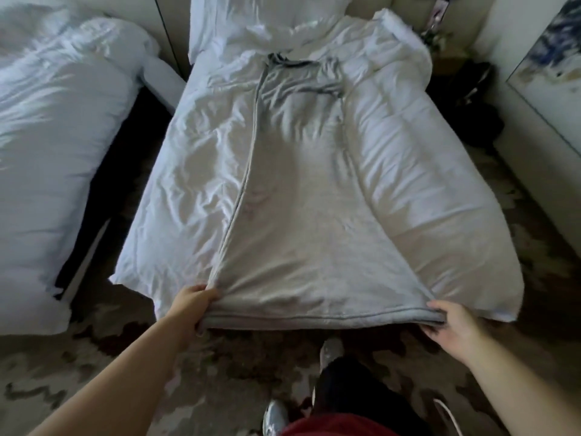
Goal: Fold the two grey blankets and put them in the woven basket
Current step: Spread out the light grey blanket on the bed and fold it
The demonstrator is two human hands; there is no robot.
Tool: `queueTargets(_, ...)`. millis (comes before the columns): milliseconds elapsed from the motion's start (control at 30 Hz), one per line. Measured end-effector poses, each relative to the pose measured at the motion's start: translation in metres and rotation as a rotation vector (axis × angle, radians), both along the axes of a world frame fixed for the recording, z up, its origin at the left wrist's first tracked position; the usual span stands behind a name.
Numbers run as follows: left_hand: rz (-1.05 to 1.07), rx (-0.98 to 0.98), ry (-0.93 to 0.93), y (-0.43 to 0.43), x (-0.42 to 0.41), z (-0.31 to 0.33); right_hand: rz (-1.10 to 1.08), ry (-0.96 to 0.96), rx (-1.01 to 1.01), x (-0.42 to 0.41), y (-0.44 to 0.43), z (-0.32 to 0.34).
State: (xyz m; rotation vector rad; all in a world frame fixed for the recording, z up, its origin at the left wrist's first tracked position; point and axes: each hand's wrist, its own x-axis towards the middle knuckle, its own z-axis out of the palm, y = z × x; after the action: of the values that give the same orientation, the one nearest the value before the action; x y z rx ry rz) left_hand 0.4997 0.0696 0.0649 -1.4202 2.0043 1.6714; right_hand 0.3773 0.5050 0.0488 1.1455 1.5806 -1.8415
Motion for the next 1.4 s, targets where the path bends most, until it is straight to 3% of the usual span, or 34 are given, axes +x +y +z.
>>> queueTargets(133, -0.056, -0.193, -0.075, 0.008, 0.023, 0.015, -0.044, 0.079, -0.011, 0.028, 0.012, 0.018)
queueTargets(300, 0.013, -0.278, 0.058, 0.016, 0.046, 0.040, -0.034, 0.230, 0.050, 0.049, 0.025, 0.038)
queueTargets(367, 0.056, -0.210, 0.155, 0.023, 0.056, 0.048, -0.013, 0.307, 0.071, 0.058, 0.029, 0.048)
queueTargets(467, 0.098, 0.080, 0.284, 0.032, 0.073, 0.056, -0.020, 0.367, -0.009, 0.067, 0.039, 0.061)
queueTargets(567, 0.122, 0.169, 0.290, 0.040, 0.087, 0.061, -0.014, 0.364, -0.117, 0.071, 0.050, 0.071)
queueTargets(933, 0.139, -0.244, 0.153, 0.066, 0.113, 0.080, 0.135, 0.349, -0.009, 0.099, 0.079, 0.091)
queueTargets(1100, 0.270, -0.160, 0.181, 0.068, 0.117, 0.083, 0.006, 0.328, 0.058, 0.100, 0.084, 0.092)
queueTargets(1267, 0.133, -0.195, 0.180, 0.063, 0.126, 0.076, 0.183, 0.392, 0.183, 0.101, 0.091, 0.083)
queueTargets(1400, 0.196, -0.194, 0.205, 0.063, 0.129, 0.070, 0.154, 0.350, 0.179, 0.100, 0.094, 0.078)
